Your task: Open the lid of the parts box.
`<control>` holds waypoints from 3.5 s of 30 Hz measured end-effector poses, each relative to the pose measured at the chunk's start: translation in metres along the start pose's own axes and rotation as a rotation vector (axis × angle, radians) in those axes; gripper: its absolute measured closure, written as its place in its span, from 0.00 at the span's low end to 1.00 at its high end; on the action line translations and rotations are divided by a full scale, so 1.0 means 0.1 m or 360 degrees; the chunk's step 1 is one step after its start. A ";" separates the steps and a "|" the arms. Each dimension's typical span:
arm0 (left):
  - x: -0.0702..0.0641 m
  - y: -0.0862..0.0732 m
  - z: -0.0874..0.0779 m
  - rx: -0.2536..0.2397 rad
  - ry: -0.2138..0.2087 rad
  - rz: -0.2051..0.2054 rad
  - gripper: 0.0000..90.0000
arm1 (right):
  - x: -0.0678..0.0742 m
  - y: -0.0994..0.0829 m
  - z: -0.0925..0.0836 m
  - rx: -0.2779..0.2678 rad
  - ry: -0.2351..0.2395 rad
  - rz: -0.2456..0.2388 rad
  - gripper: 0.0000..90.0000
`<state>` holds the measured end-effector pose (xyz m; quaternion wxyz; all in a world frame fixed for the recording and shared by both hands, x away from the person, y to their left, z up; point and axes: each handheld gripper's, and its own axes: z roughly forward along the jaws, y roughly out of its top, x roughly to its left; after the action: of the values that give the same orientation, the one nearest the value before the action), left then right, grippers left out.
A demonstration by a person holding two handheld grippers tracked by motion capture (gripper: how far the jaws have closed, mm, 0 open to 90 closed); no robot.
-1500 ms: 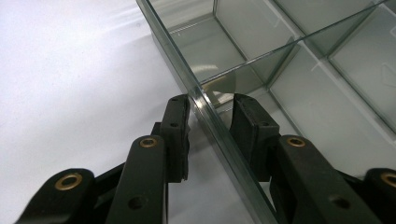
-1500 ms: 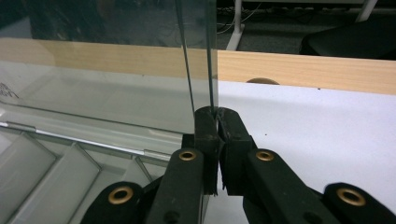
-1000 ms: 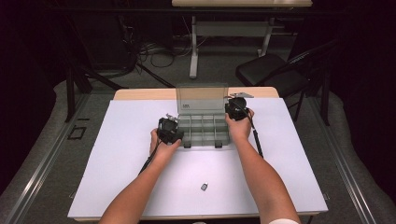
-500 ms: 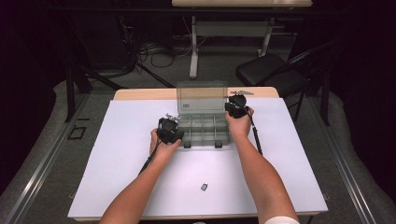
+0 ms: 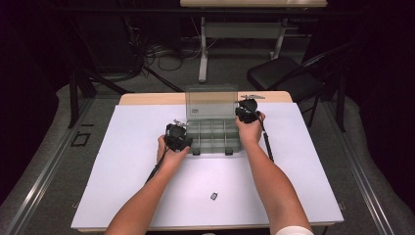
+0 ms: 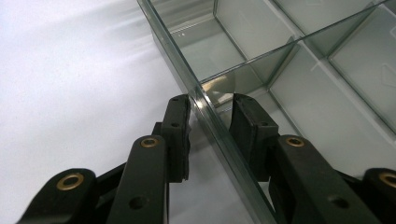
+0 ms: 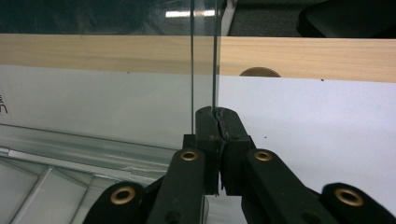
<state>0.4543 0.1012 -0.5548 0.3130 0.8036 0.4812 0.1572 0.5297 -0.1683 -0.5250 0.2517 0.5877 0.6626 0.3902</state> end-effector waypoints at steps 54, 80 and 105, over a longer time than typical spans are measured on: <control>-0.01 0.00 0.00 -0.0003 0.0006 -0.0013 0.76 | -0.04 -0.07 0.13 -0.0002 0.0005 0.0068 0.99; 0.00 0.00 0.00 0.0001 -0.0007 -0.0016 0.75 | -0.05 -0.11 0.18 0.0063 -0.0006 0.0089 0.99; 0.00 -0.02 0.01 -0.0036 0.0002 -0.0034 0.74 | 0.12 -0.04 -0.08 -0.0028 0.0078 -0.0080 0.82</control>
<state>0.4534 0.1016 -0.5568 0.3232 0.7947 0.4883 0.1598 0.5189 -0.1580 -0.5223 0.2502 0.5589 0.6796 0.4039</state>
